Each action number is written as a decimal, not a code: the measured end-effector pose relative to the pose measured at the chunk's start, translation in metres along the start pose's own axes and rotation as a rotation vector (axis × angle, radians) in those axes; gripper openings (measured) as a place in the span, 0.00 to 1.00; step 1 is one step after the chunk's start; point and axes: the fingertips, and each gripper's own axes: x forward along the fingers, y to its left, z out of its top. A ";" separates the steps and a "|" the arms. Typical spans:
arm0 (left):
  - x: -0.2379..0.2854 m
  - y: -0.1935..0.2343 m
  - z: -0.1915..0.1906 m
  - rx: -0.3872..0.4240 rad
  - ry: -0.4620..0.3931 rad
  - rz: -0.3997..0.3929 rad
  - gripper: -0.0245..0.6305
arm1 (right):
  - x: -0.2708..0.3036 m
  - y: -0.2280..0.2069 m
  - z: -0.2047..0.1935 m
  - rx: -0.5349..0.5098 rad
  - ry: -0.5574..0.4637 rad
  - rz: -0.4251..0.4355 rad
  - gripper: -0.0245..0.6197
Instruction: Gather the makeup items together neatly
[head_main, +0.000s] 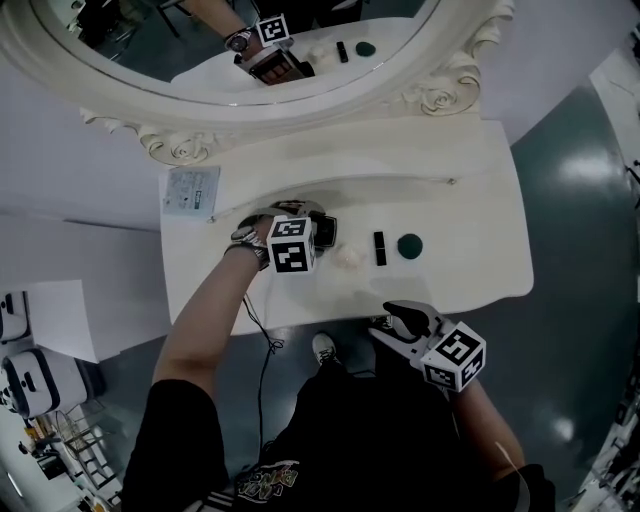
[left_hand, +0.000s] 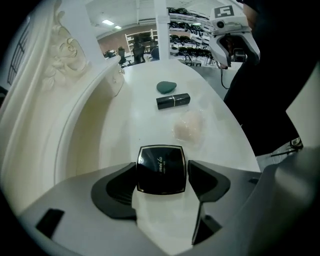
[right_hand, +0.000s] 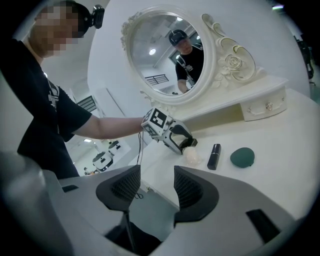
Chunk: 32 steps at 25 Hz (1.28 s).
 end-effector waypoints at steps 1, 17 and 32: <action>-0.001 -0.001 0.001 -0.019 -0.007 -0.013 0.55 | -0.002 -0.001 0.000 -0.001 -0.002 -0.006 0.39; -0.028 -0.035 -0.014 -0.214 -0.125 0.061 0.52 | -0.016 -0.017 0.036 -0.067 -0.120 -0.190 0.08; -0.054 -0.078 -0.052 -0.305 -0.142 0.118 0.51 | 0.004 0.019 0.035 -0.072 -0.147 -0.226 0.08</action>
